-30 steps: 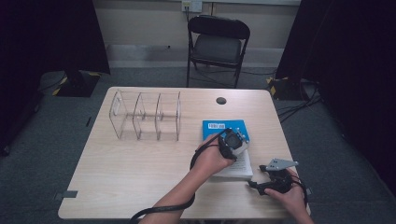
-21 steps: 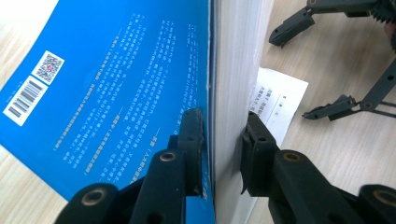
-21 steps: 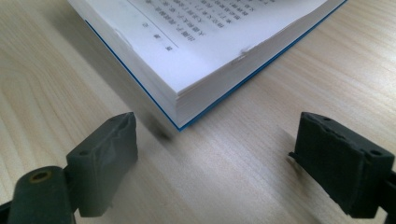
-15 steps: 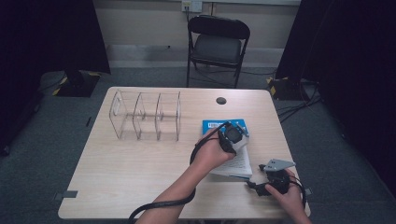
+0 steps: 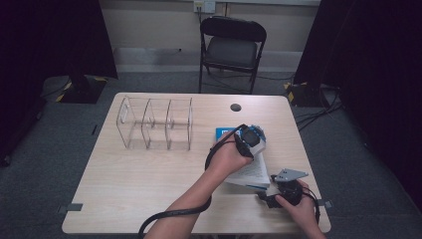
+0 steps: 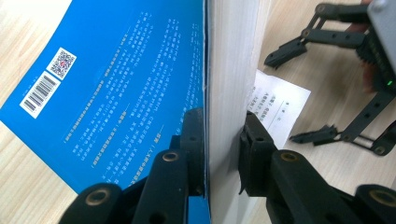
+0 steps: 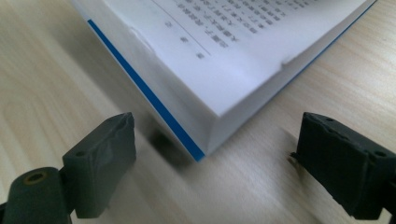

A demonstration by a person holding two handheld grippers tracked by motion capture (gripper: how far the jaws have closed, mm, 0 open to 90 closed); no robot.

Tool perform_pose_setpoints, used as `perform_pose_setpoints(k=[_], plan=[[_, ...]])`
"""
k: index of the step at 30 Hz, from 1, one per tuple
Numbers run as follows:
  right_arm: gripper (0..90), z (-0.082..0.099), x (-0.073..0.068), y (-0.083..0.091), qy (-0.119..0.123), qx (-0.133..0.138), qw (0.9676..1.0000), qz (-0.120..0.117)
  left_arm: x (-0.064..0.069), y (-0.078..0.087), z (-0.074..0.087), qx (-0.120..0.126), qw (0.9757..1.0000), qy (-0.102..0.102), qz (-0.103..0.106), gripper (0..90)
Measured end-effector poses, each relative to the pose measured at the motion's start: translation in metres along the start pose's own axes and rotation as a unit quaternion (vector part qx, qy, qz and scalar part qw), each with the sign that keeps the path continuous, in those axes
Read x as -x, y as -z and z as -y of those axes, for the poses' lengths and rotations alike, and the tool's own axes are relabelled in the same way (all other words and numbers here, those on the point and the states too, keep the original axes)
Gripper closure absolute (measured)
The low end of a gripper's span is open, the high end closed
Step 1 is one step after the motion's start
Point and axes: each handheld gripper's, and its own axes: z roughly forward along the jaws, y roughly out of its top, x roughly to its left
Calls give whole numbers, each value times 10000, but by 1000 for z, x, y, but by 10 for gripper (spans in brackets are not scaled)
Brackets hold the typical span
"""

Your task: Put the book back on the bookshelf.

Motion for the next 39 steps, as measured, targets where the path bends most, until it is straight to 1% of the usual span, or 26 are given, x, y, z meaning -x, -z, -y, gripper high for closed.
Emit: perform_pose_setpoints(k=[2,3,5,6,11,13,14,19,20,22,24,25,27,28,31,33,35,37,39], plan=[[111,-2,-1,-2,-45,-1,10000,33,-1,1,-1,-27,10000,1,7,749],[111,-2,-2,-3,-64,-1,10000,50,0,1,-1,-19,10000,41,-11,749],[111,-3,-3,-4,-98,1,9999,85,-1,2,-2,-44,10000,32,0,750],[111,-4,-4,-4,-108,1,9999,112,-1,2,-2,-23,10000,48,4,750],[112,-7,-4,-7,-210,10,9996,196,0,3,-2,-65,10000,50,-54,751],[120,-7,-3,-8,-230,11,9995,224,0,3,-1,-109,9999,11,-57,751],[124,-7,-2,-8,-237,22,9994,248,0,3,-1,-106,9999,33,-58,751],[129,-7,-2,-7,-262,34,9993,248,1,4,2,-66,10000,53,-39,751],[129,-6,-1,-7,-290,32,9992,258,1,4,2,-64,10000,32,-37,751],[138,-6,-1,-6,-318,32,9990,319,1,4,3,-73,10000,8,-62,751],[159,-3,2,-3,-470,58,9978,461,2,4,4,-98,9999,-9,-85,751],[158,-2,4,-2,-519,89,9977,435,3,3,4,-59,9999,10,-81,750],[159,-1,6,0,-622,127,9973,359,3,3,5,-81,9999,-19,-74,750],[158,-1,6,-1,-593,124,9974,381,4,3,5,-109,9999,-35,-104,750],[162,-2,5,-1,-515,108,9978,395,5,3,6,-138,9998,-79,-98,750],[157,-1,7,0,-626,182,9976,236,5,3,7,-126,9999,-76,-72,750],[148,0,10,2,-725,311,9967,177,5,3,6,-147,9998,-97,-55,749],[144,0,10,3,-739,337,9965,199,6,2,6,-160,9998,-133,-54,748],[141,0,9,3,-669,341,9968,262,6,1,7,-173,9997,-165,-61,747]])
